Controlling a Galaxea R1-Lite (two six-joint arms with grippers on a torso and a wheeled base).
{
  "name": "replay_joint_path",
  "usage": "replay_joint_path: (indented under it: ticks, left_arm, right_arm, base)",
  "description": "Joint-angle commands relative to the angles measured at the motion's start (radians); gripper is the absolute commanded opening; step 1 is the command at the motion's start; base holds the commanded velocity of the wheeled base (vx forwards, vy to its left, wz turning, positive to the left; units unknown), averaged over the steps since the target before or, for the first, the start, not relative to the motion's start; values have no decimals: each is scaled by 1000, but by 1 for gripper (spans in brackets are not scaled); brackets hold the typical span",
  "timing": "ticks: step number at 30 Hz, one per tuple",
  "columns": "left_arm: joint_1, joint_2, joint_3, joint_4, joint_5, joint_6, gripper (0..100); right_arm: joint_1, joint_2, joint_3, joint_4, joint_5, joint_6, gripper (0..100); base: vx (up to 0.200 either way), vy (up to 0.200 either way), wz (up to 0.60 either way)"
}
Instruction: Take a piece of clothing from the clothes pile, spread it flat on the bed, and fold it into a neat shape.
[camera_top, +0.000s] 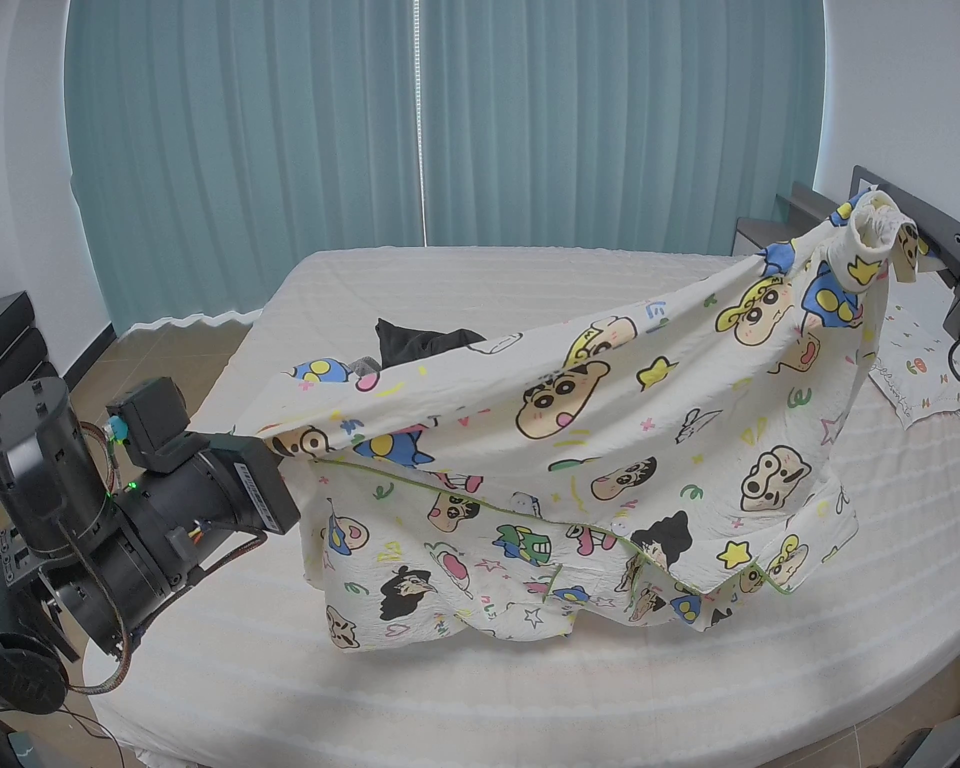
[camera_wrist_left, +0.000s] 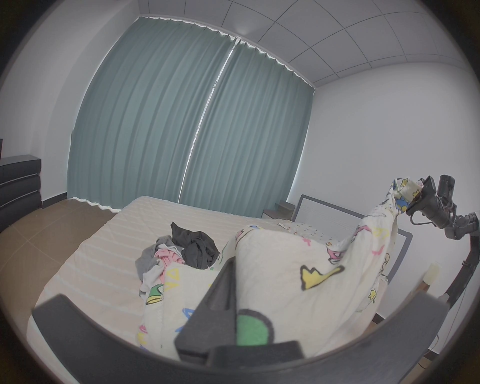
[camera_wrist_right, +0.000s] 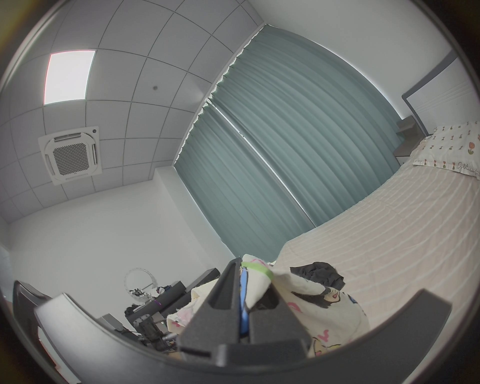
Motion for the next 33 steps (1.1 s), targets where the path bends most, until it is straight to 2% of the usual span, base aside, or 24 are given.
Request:
replay_joint_path:
  ticks: [1, 3, 8, 11, 14, 18, 33]
  left_arm:
    - [-27, -3, 25, 0, 0, -1, 0]
    - [-30, 0, 28, 0, 0, -2, 0]
    - [-32, -6, 29, -21, 0, -11, 0]
    - [-33, -12, 22, -27, -1, -65, 0]
    - [-46, -37, 20, -26, -7, -126, 0]
    - [-50, -38, 25, -24, -14, -132, 0]
    - [-84, -28, 18, -27, -15, -88, 0]
  right_arm:
    - [4, -20, 2, 3, 9, 1, 0]
    - [4, -19, 6, 3, 11, 1, 0]
    - [4, -31, 9, 3, 12, 4, 0]
    - [6, -53, -4, 6, 15, 7, 0]
    - [7, -74, -7, 7, 48, 7, 0]
    - [13, -80, 4, 10, 55, 13, 0]
    - [6, -77, 12, 9, 52, 13, 0]
  base:
    - [-200, 0, 0]
    - [-200, 0, 0]
    - [0, 0, 0]
    - [0, 0, 0]
    - [0, 0, 0]
    - [0, 0, 0]
    - [0, -200, 0]
